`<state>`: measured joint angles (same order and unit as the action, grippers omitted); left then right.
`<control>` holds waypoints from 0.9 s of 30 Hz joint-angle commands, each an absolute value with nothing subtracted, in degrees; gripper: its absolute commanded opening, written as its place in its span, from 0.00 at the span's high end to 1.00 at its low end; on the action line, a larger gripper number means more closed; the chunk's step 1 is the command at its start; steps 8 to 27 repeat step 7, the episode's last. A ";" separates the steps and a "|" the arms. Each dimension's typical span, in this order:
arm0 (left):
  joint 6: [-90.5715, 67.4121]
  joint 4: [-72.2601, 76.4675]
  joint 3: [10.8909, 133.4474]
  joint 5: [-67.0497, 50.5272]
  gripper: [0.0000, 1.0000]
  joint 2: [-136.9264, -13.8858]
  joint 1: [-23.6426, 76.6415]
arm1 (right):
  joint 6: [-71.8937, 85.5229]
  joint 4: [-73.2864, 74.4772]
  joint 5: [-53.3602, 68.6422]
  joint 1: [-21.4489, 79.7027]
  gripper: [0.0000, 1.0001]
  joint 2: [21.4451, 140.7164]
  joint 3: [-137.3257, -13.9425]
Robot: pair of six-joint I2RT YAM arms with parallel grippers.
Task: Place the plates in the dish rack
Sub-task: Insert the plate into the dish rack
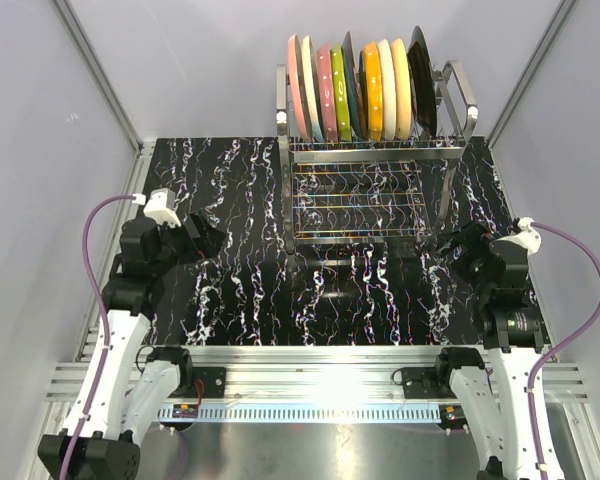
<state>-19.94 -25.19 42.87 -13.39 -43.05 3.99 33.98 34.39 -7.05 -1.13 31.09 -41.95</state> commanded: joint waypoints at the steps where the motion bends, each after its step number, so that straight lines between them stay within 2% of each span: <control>1: -19.42 -22.94 42.89 -11.60 0.01 -41.84 3.69 | 34.80 33.05 -8.79 -1.14 0.00 30.94 -41.57; 27: -19.34 -23.20 42.80 -10.46 0.01 -41.31 3.69 | 35.07 32.69 -8.61 -1.14 0.00 30.41 -41.84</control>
